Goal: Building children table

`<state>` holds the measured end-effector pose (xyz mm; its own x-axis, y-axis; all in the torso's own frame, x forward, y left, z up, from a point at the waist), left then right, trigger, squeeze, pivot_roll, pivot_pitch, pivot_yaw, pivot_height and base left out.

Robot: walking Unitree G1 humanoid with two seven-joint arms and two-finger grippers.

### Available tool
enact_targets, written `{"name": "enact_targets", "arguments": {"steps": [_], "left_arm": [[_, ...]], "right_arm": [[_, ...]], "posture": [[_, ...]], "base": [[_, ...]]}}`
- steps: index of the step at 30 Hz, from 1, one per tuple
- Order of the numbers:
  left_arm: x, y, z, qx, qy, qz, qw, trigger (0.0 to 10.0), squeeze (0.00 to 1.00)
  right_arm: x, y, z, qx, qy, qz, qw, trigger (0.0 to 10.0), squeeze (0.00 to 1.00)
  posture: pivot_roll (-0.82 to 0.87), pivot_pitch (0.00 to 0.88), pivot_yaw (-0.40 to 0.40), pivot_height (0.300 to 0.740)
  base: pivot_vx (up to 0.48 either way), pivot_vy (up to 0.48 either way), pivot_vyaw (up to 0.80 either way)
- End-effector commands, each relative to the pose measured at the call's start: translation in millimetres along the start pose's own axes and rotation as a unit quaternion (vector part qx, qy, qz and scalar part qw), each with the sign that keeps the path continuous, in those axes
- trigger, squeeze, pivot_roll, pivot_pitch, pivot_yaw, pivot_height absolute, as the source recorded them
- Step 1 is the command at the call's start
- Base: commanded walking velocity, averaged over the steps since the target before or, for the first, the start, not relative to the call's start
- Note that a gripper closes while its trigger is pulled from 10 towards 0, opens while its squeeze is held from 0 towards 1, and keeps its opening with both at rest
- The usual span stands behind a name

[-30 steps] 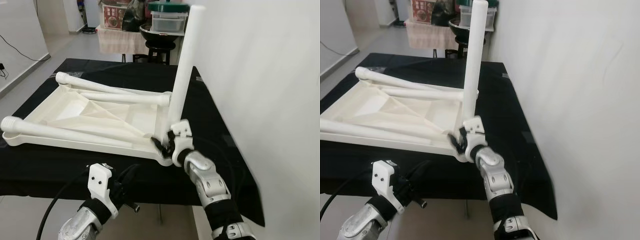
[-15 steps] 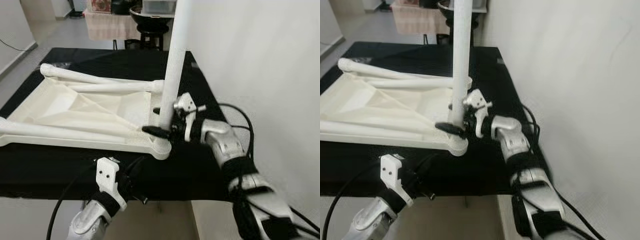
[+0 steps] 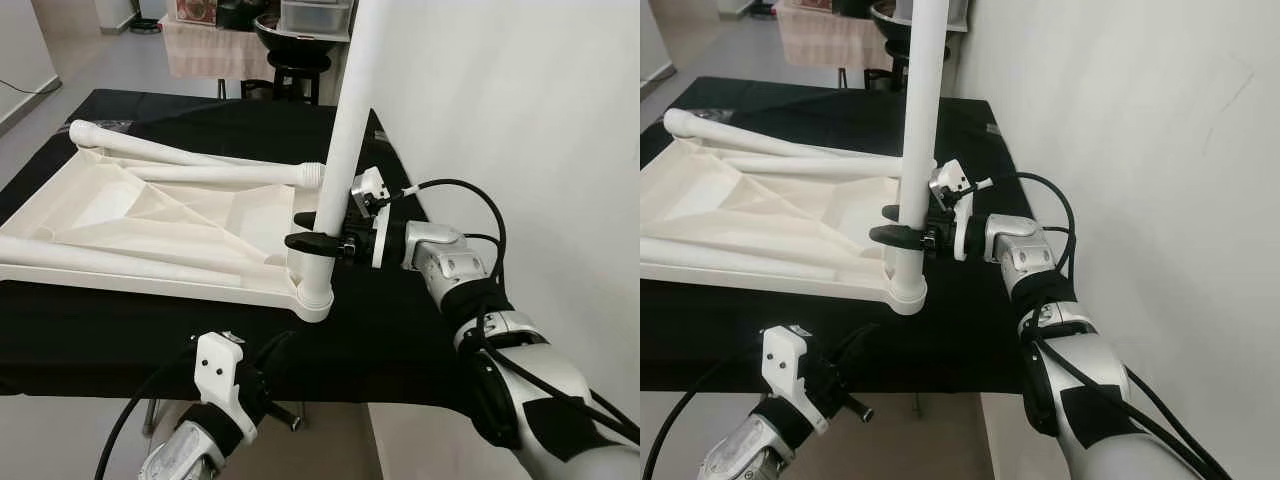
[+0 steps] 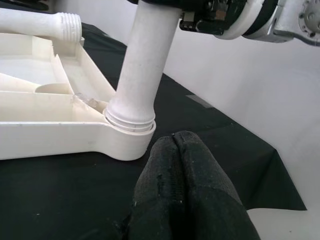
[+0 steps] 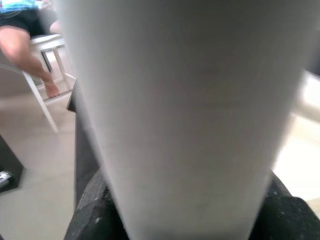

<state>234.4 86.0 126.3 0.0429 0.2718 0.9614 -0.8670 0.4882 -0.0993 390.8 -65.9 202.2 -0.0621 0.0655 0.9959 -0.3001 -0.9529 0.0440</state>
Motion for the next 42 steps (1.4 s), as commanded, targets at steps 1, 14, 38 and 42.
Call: {"name": "enact_targets", "arguments": {"steps": [1, 14, 38, 42], "left_arm": [[0, 0.4, 4.1, 0.000, 0.001, -0.001, 1.000, 10.0, 0.00], [3, -2.5, -3.7, 0.002, -0.005, -0.001, 1.000, 10.0, 0.00], [3, -11.2, -6.8, 0.004, -0.007, 0.003, 1.000, 10.0, 0.00], [2, -9.9, -6.1, 0.004, -0.006, 0.002, 1.000, 10.0, 0.00]], "right_arm": [[-14, 5.8, -0.2, -0.018, -0.002, -0.009, 1.000, 0.0, 0.00], [-80, 17.3, -21.9, -0.411, -0.016, -0.089, 0.907, 0.0, 0.00], [-16, -13.5, -21.4, -0.098, 0.040, 0.002, 0.994, 10.0, 0.00], [-11, -12.8, -18.6, -0.026, 0.042, -0.014, 0.999, 10.0, 0.00]], "posture": [[0.13, 0.068, -0.136, 0.740], [0.07, 0.051, -0.091, 0.740], [0.09, 0.018, -0.101, 0.740], [0.10, 0.021, -0.104, 0.740]], "base": [[0.000, 0.000, 0.00], [0.000, 0.000, 0.00], [0.000, 0.000, 0.00], [0.000, 0.000, 0.00]]}}
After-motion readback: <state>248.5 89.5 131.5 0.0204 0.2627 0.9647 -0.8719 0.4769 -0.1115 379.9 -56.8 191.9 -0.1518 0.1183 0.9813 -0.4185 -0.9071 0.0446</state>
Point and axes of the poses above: a point about 5 cm out from each wrist's last joint towards the gripper, its own y axis pointing back from the gripper into the wrist, its own x axis along the axis of the wrist's last joint, z = x × y, the point moved 4 cm from there along -y, pointing out of the wrist towards the gripper, and after that the axes turned 4 degrees about y, right-handed, at the moved point
